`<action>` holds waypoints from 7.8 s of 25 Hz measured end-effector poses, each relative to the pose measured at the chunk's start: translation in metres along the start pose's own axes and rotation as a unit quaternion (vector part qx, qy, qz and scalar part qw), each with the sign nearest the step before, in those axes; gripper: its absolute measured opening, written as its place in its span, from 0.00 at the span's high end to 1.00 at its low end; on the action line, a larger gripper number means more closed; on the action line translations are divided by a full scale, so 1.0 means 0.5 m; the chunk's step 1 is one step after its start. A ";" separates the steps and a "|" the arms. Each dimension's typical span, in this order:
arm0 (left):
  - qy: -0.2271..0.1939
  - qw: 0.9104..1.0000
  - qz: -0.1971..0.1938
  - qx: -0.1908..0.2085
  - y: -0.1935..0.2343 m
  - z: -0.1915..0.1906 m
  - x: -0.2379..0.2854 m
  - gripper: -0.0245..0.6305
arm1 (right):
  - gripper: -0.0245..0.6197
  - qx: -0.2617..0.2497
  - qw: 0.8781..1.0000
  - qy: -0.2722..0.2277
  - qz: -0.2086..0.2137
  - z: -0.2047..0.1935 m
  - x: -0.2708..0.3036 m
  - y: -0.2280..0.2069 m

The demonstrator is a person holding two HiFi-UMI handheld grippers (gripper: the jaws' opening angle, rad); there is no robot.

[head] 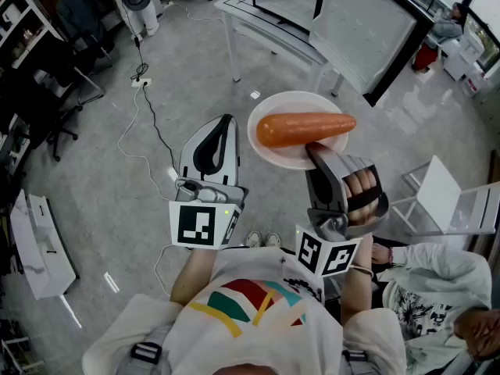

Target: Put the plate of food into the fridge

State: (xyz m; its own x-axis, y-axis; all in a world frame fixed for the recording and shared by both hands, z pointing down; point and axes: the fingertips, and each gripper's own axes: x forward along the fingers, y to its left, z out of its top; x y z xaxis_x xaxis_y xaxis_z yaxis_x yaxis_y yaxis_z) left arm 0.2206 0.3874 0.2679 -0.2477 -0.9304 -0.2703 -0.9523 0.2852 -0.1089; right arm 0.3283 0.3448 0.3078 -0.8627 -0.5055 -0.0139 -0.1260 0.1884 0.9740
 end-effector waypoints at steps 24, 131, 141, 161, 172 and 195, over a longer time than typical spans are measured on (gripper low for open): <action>0.000 1.000 0.009 0.009 -0.040 -0.016 0.012 0.95 | 0.92 0.021 0.999 -0.027 0.007 -0.033 -0.004 0.003; -0.030 0.999 -0.033 -0.011 0.518 -0.354 1.108 0.95 | 0.92 0.042 0.998 0.055 0.006 -0.446 1.190 -0.068; -0.037 0.997 -0.070 -0.018 0.498 -0.378 1.168 0.95 | 0.92 0.062 0.995 0.084 -0.005 -0.477 1.206 -0.060; -0.061 0.964 -0.257 -0.042 0.514 -0.461 1.462 0.95 | 0.92 0.026 0.963 0.259 -0.065 -0.550 1.400 -0.111; -0.072 0.934 -0.340 -0.080 0.519 -0.464 1.557 0.95 | 0.92 -0.004 0.937 0.346 -0.060 -0.587 1.469 -0.156; -0.028 0.923 -0.366 -0.116 0.492 -0.548 1.624 0.95 | 0.91 0.012 0.917 0.395 0.050 -0.721 1.546 -0.119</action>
State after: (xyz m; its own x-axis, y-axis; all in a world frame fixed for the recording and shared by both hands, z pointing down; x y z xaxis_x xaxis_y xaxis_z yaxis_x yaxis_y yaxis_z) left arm -0.2635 -0.3609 0.2837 0.4813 -0.8387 -0.2548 -0.8747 -0.4786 -0.0767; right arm -0.1547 -0.3605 0.3209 -0.2483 -0.9355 0.2515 -0.0842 0.2795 0.9564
